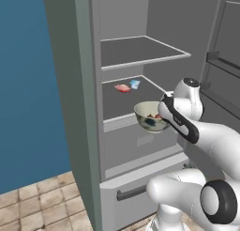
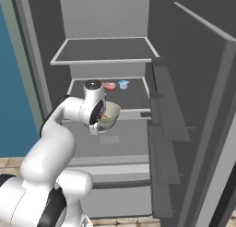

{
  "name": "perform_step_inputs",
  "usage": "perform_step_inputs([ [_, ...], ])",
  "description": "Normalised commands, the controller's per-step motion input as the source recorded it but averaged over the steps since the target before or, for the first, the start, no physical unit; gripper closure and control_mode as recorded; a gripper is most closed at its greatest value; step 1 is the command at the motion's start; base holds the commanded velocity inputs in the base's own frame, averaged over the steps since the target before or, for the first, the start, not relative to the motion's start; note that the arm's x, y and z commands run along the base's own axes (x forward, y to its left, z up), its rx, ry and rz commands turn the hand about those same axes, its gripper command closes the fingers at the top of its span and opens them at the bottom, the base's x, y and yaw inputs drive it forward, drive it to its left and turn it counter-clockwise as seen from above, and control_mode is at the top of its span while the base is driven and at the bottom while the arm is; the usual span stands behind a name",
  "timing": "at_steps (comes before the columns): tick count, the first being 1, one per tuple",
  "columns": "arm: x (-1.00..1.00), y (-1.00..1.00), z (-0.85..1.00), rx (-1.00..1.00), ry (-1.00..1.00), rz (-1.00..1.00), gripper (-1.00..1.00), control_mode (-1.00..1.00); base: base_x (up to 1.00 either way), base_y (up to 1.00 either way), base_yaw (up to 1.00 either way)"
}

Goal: Pick the chicken drumstick and onion from their plates and place them in the bowl. Then put the bowl in the fridge.

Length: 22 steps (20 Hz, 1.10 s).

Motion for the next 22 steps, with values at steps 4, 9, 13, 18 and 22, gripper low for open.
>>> perform_step_inputs([
  [4, 0.0, 0.0, 0.0, 0.0, 0.0, 0.0, 1.0, 1.0, 0.0, 0.0, 0.0],
  [9, 0.0, 0.0, 0.1, 0.0, -0.13, 0.0, 1.0, -1.0, 0.0, 0.0, 0.0],
  [13, 0.15, 0.11, 0.29, 0.0, -0.2, 0.0, 1.0, -1.0, 0.0, 0.0, 0.0],
  [18, 0.27, 0.38, 0.17, 0.0, -0.12, 0.0, 1.0, -1.0, 0.0, 0.0, 0.0],
  [22, 0.42, 0.29, 0.1, 0.01, -0.02, 0.05, 1.0, -1.0, 0.0, 0.0, 0.0],
])
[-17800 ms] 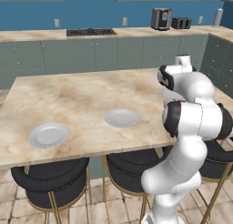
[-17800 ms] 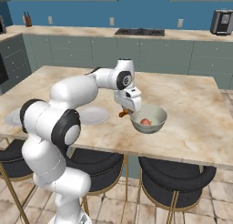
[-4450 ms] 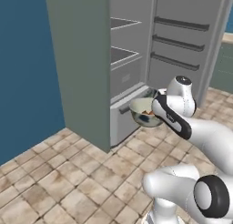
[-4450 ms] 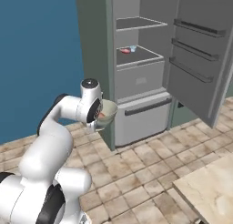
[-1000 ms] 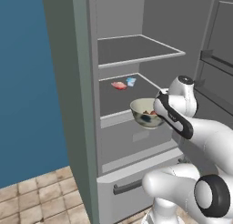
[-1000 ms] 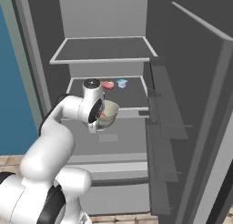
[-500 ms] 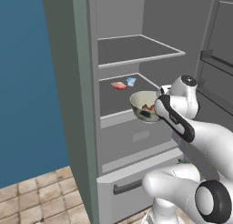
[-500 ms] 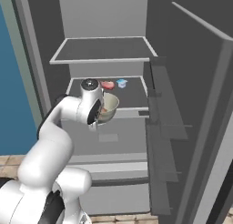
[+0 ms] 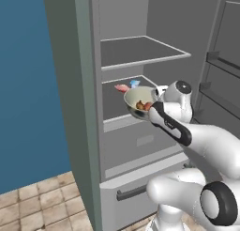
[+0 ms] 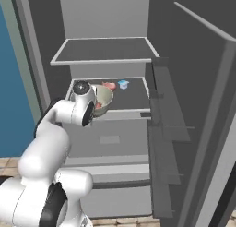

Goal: Pick the chicken drumstick and onion from their plates and place them in the bowl. Then put the bowl in the fridge.

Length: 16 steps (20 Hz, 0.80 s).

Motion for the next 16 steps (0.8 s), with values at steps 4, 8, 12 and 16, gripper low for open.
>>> perform_step_inputs([
  [4, 0.42, 0.1, -0.08, 0.01, -0.01, 0.2, 1.0, -1.0, 0.0, 0.0, 0.0],
  [8, 0.52, 0.07, -0.03, 0.02, -0.02, 0.19, 1.0, -1.0, 0.0, 0.0, 0.0],
  [12, 0.51, 0.22, 0.0, 0.0, -0.09, 0.12, 1.0, -1.0, 0.0, 0.0, 0.0],
  [16, 0.5, 0.17, -0.03, 0.0, -0.11, 0.02, 1.0, -1.0, 0.0, 0.0, 0.0],
])
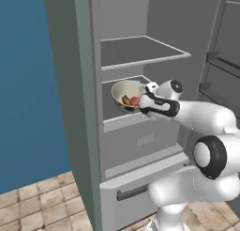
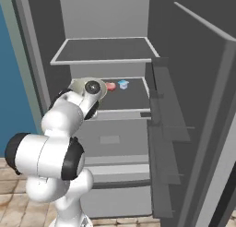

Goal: Pick the chicken drumstick and onion from their plates and place them in the bowl. Then put the bowl in the fridge.

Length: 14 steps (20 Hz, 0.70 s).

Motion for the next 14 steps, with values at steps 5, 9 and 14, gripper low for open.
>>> perform_step_inputs([
  [5, 0.5, 0.07, -0.2, -0.02, 0.0, 0.0, 1.0, -1.0, 0.0, 0.0, 0.0],
  [9, 0.38, 0.08, -0.28, -0.04, 0.05, 0.02, 1.0, -1.0, 0.0, 0.0, 0.0],
  [14, 0.47, 0.01, -0.09, 0.0, 0.0, 0.05, 1.0, -1.0, 0.0, 0.0, 0.0],
])
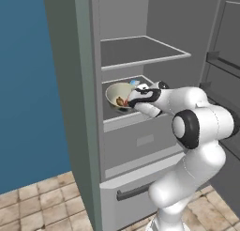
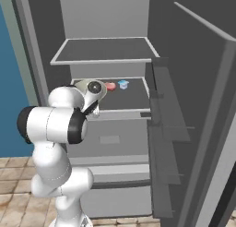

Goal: Pick the chicken drumstick and onion from their plates and place them in the bowl. Then put the bowl in the fridge.

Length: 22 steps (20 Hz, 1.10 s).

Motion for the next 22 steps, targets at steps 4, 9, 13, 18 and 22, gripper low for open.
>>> perform_step_inputs([
  [4, 0.45, 0.0, -0.07, 0.0, 0.0, 0.03, 1.0, -1.0, 0.0, 0.0, 0.0],
  [9, 0.45, 0.0, -0.11, 0.0, -0.01, 0.01, 1.0, -1.0, 0.0, 0.0, 0.0],
  [13, 0.36, 0.0, -0.11, 0.01, 0.0, 0.01, 1.0, -1.0, 0.0, 0.0, 0.0],
  [18, 0.36, 0.0, -0.03, 0.01, 0.0, 0.02, 1.0, -1.0, 0.0, 0.0, 0.0],
  [22, 0.3, 0.11, 0.0, 0.02, 0.0, 0.04, 1.0, -1.0, 0.0, 0.0, 0.0],
])
